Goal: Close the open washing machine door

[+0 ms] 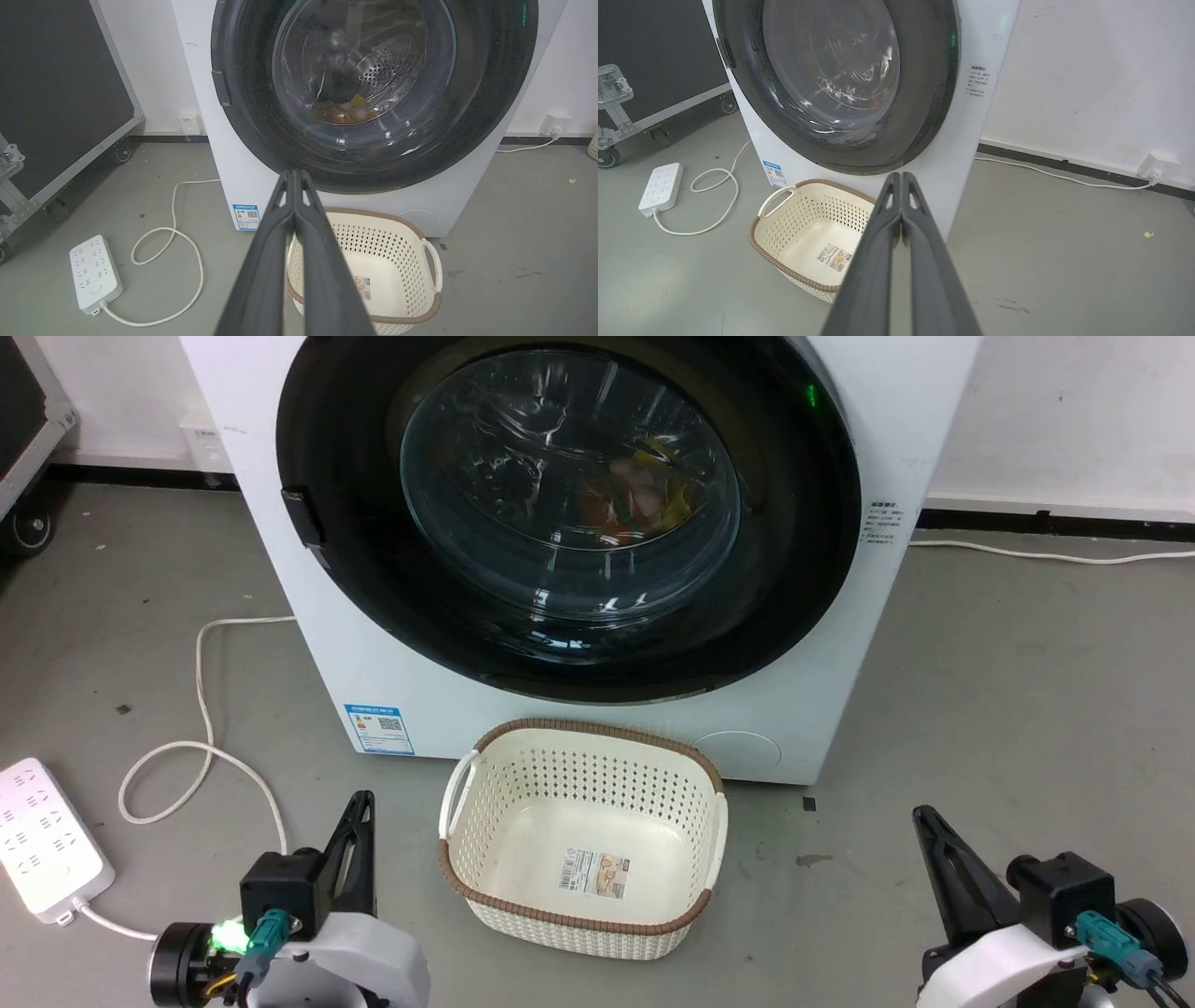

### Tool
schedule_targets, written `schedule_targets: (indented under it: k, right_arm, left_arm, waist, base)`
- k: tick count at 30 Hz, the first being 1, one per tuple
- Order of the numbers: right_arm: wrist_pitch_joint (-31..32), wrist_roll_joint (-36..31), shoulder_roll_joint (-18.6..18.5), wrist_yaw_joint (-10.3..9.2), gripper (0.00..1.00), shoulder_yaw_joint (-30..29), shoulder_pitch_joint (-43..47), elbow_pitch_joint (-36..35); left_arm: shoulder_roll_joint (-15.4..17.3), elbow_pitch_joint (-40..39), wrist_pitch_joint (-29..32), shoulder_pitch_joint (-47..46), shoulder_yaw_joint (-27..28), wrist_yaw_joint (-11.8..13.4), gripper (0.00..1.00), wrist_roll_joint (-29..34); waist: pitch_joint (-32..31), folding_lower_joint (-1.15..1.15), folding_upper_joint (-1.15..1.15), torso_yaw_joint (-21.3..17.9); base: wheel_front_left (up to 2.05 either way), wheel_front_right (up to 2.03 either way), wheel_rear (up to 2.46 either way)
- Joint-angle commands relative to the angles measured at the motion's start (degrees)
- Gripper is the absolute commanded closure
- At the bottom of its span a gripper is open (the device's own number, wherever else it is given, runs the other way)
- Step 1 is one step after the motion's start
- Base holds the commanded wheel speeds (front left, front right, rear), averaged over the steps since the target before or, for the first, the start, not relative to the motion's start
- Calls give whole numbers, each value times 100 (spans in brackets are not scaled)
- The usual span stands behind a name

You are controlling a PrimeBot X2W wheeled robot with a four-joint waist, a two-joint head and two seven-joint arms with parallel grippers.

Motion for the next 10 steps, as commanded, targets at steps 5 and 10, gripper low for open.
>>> schedule_targets:
  k: [5, 10]
  right_arm:
    - [70, -60, 26, -4, 100, 34, -82, -64]
    - [125, -87, 27, -4, 100, 53, -90, -84]
  left_arm:
    - [0, -83, 87, 83, 33, 65, 100, 98]
    - [-1, -130, 142, 87, 41, 91, 100, 136]
  waist:
    - [0, 0, 0, -5]
    - [0, 0, 0, -10]
  base:
    - [0, 0, 0]
    - [0, 0, 0]
